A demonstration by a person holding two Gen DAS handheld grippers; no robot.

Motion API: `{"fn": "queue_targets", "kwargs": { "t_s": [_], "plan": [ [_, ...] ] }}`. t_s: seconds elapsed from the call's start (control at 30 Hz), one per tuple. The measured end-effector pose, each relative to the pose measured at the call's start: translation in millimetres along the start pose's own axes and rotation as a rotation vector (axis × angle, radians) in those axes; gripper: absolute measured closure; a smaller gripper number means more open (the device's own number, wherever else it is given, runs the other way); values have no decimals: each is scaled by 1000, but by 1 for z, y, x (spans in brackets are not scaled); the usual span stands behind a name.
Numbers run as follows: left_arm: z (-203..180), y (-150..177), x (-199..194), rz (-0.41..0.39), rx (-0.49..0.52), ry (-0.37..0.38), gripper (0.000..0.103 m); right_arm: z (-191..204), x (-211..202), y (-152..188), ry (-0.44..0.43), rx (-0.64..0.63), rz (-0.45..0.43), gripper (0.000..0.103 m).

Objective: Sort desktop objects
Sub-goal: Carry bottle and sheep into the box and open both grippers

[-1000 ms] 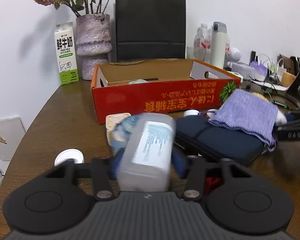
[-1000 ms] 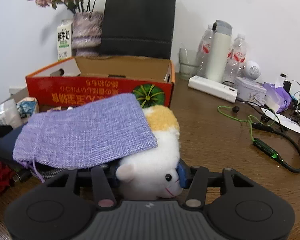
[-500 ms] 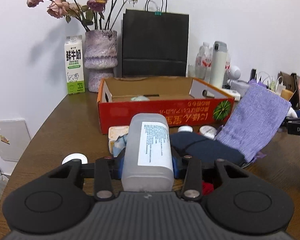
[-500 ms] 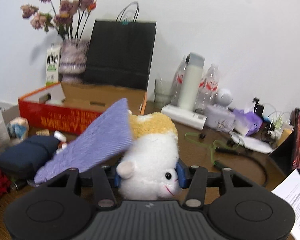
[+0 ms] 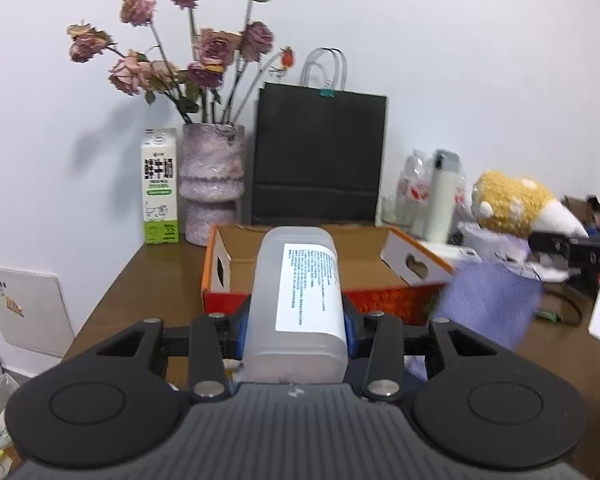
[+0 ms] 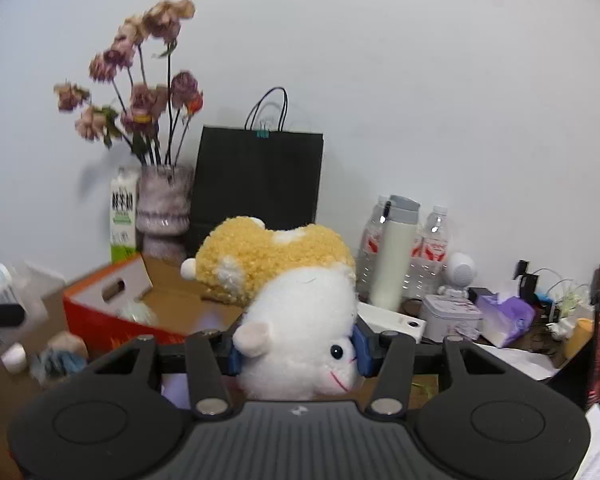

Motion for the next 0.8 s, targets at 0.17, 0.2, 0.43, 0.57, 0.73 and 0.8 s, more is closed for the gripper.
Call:
{"fn": "queue_targets", "kwargs": {
  "t_s": [0.17,0.2,0.43,0.57,0.73,0.8],
  "plan": [
    [8,-21,23,-21,-58,-8,62,22,22,-11,-32,24,4,54],
    [9,-26,29,-25,-58,-6,62,27,27,-13,-34,24,4,54],
    [17,-49,82,-43,-101,4,62,51,82,-24,-15,59,13,54],
    [23,-63,117,-44,-118,4,62,56,116,-30,-22,127,36,54],
    [32,-62,164,24,-195,23,62,67,152,-29,-49,138,79,54],
    [34,-60,180,52,-210,28,62,72,164,-29,-50,114,98,54]
  ]
}}
Point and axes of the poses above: each gripper's, at about its wrist camera, not at the fingertips, and x roughly the way its jaws point, z to its left, y to its underside, the point moved 8 cm from there along x, roughly the way its jaws point, and after that the axes turned 14 degrees about y, right-handed, at the moved point
